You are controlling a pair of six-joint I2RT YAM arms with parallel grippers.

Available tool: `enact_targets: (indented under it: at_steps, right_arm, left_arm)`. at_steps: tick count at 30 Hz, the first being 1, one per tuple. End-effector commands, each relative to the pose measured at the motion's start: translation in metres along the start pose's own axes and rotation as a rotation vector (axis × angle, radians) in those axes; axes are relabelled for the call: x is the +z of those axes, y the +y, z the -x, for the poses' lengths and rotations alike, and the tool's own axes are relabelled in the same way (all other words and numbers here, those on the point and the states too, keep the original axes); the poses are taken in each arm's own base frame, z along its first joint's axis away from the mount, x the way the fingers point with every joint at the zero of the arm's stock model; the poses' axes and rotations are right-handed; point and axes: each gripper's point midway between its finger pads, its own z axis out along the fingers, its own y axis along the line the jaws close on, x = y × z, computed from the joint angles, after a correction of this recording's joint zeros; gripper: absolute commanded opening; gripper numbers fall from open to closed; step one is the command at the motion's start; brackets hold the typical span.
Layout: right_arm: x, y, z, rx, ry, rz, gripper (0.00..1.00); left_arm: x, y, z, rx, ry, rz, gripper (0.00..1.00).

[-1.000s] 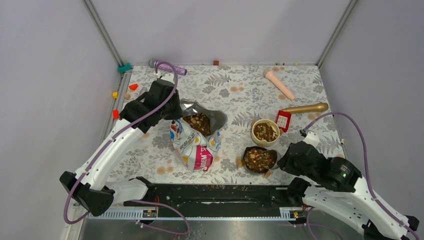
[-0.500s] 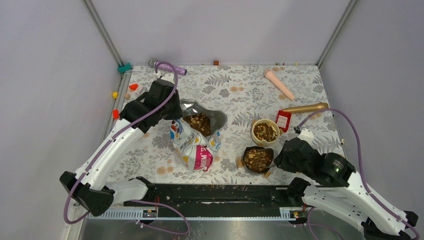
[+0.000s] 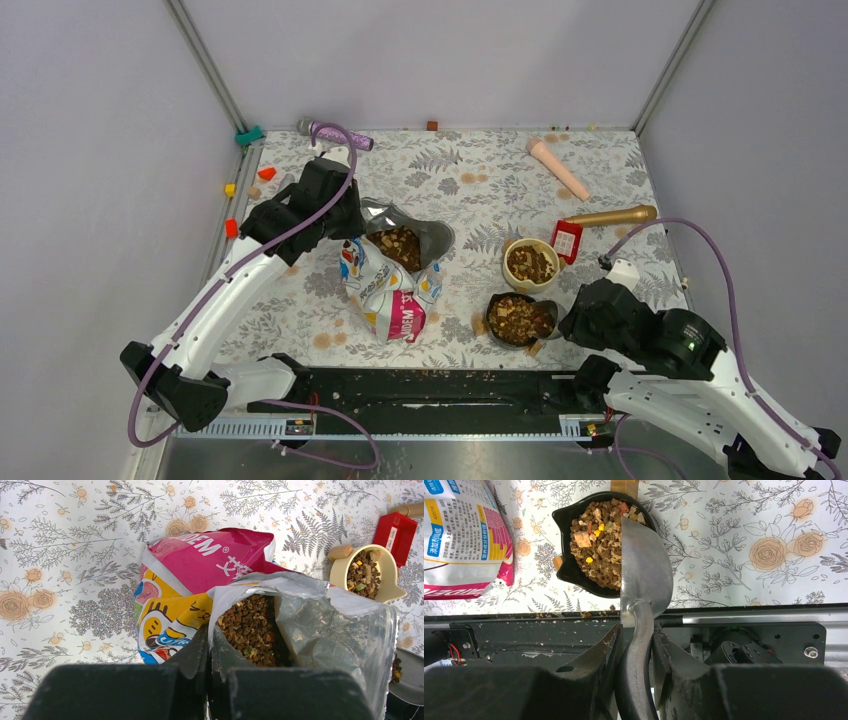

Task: Serve the pet food
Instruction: Pour the pet food into the pet food bowl.

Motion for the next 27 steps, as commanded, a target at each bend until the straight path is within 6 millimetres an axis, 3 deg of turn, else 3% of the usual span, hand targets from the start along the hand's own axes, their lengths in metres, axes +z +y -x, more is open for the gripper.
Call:
enact_targets:
  at_steps: [1,6,19,27]
  right_arm:
    - [-0.011,-0.003,0.014,-0.016,-0.051,-0.009,0.00]
    - [-0.010,0.000,0.013,-0.030,-0.039,-0.002,0.00]
    - [0.007,0.040,0.013,-0.071,0.005,0.080,0.00]
    - [0.005,0.027,0.013,-0.077,0.006,0.025,0.00]
  left_arm:
    - [0.001,0.000,0.004,0.014,-0.003,0.002,0.00]
    - [0.001,0.000,0.004,0.015,-0.003,0.003,0.00]
    - [0.001,0.001,0.004,0.017,-0.004,0.006,0.00]
    - [0.000,0.000,0.005,0.017,-0.008,0.003,0.00]
